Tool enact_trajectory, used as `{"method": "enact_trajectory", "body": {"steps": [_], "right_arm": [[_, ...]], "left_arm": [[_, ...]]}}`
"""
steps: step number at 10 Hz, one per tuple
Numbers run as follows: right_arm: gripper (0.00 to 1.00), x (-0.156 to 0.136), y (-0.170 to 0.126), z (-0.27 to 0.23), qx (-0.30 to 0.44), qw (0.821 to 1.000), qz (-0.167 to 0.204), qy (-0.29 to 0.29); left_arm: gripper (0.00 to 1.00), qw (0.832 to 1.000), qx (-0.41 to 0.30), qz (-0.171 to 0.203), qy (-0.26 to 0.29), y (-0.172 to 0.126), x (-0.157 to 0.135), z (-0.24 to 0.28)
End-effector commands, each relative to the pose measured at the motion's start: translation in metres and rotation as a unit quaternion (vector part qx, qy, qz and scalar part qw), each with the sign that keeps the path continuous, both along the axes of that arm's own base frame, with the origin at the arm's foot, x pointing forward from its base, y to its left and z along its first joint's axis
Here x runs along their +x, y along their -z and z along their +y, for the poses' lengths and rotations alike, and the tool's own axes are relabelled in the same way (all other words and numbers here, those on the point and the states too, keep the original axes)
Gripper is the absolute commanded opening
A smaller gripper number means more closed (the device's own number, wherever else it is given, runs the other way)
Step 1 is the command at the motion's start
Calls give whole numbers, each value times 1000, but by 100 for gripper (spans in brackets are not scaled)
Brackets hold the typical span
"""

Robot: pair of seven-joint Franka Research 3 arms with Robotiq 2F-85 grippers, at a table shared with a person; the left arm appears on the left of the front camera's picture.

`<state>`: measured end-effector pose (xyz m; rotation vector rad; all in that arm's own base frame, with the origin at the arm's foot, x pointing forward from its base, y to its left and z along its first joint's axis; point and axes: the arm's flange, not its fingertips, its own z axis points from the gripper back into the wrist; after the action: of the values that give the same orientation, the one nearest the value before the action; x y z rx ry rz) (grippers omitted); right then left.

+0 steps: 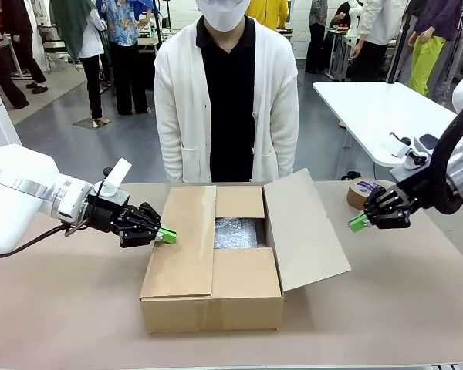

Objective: Wrap the clocks to prevent damage.
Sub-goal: Push the left (or right) flap of the Package Box to close it.

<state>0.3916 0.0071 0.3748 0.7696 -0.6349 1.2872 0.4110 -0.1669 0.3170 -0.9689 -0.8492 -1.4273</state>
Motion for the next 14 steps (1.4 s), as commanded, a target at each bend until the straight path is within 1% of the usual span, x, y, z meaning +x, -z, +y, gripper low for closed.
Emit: {"method": "enact_trajectory", "body": {"steps": [1,2,4,5,6,9,10,12,14], "right_arm": [[1,-7,21,2,46,999,-25,8],[1,-8,30,4,59,998,-31,21],[1,-8,48,8,84,995,-58,-6],[1,-8,56,9,95,993,-64,-25],[1,-6,63,14,97,992,-76,-31],[1,4,75,40,102,991,-85,-32],[1,4,75,49,107,990,-87,-31],[1,6,65,68,134,986,-95,-16],[1,4,59,80,155,984,-90,-15]], "left_arm": [[0,1000,3,-2,-2,5,0,0],[0,1000,3,-2,-2,5,0,0],[0,1000,3,-2,-2,5,0,0],[0,1000,3,-2,-2,5,0,0],[0,1000,3,-2,-2,5,0,0],[0,1000,3,-2,-2,5,0,0],[0,1000,3,-2,-2,5,0,0],[0,1000,3,-2,-2,5,0,0],[0,1000,3,-2,-2,5,0,0]]}}
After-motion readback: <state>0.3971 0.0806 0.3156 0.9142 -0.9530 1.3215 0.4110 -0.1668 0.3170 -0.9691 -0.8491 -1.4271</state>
